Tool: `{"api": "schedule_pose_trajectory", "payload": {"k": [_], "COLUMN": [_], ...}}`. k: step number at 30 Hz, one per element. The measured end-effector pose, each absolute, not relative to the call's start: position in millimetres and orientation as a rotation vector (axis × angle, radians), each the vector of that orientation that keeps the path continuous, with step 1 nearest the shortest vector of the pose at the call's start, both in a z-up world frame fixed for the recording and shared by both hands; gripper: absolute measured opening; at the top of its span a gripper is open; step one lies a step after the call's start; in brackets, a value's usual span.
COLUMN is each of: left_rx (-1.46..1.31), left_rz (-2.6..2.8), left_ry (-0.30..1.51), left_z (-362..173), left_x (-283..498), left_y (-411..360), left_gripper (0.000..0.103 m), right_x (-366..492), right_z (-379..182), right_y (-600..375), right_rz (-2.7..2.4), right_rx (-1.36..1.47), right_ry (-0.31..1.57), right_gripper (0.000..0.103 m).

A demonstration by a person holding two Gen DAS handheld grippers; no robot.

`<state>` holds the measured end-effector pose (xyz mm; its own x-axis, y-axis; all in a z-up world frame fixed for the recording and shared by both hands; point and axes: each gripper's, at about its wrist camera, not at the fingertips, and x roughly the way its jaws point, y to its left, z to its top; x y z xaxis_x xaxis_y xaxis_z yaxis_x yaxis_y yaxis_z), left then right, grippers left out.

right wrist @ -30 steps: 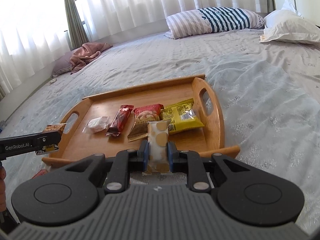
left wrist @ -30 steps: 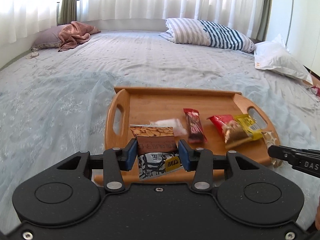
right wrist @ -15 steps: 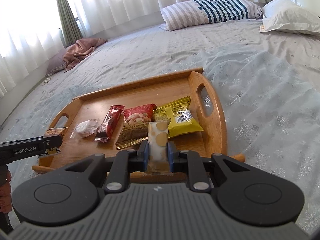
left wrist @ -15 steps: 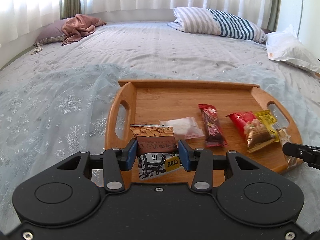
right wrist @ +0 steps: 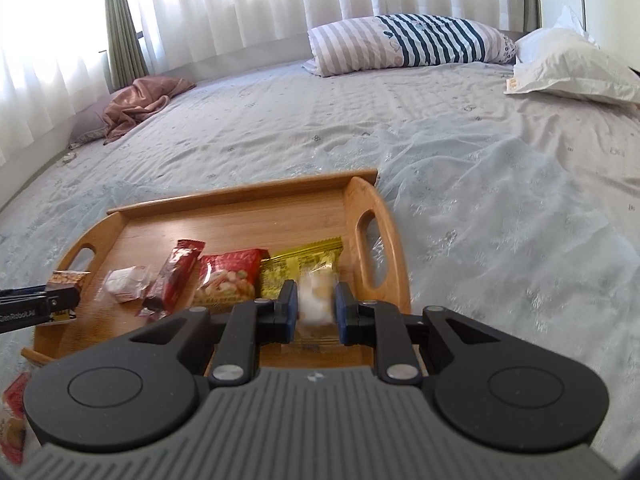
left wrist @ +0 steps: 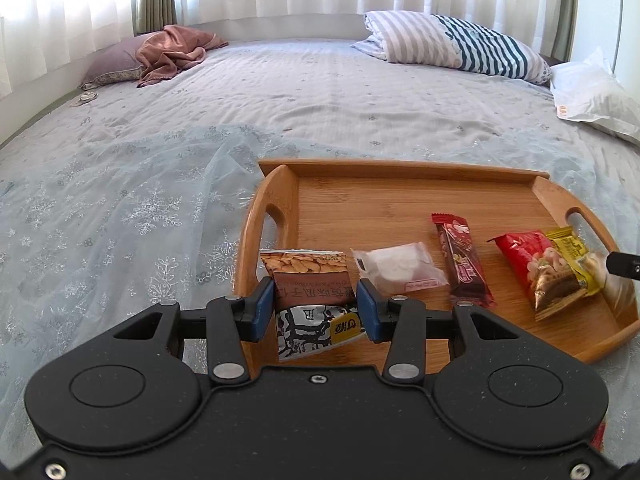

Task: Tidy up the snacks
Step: 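Carry both packets over the tray and lower them onto it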

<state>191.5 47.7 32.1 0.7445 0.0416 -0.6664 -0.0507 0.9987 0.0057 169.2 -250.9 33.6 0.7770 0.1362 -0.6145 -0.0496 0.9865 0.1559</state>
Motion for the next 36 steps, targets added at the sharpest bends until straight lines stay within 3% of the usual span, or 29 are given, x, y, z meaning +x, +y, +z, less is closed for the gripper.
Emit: {"api": "schedule_pose_trajectory", "payload": {"k": [7, 24, 30, 32, 36], "left_rx": [-0.012, -0.029, -0.027, -0.021, 0.005], "left_rz": [0.05, 0.003, -0.006, -0.008, -0.01], "left_ry": [0.737, 0.763, 0.75, 0.741, 0.731], "left_z": [28, 17, 20, 23, 27], "left_x": [199, 208, 205, 201, 192], "left_y": [49, 42, 39, 37, 34], "left_gripper": [0.042, 0.044, 0.068, 0.078, 0.083], "right_x": [184, 173, 169, 168, 163], "right_z": [27, 23, 25, 26, 29], "right_y": [-251, -253, -252, -251, -249], "right_rz": [0.105, 0.135, 0.152, 0.157, 0.168], "right_rx": [0.115, 0.102, 0.107, 0.108, 0.109], "right_ry": [0.696, 0.708, 0.696, 0.693, 0.685], "right_gripper": [0.02, 0.027, 0.031, 0.039, 0.045]}}
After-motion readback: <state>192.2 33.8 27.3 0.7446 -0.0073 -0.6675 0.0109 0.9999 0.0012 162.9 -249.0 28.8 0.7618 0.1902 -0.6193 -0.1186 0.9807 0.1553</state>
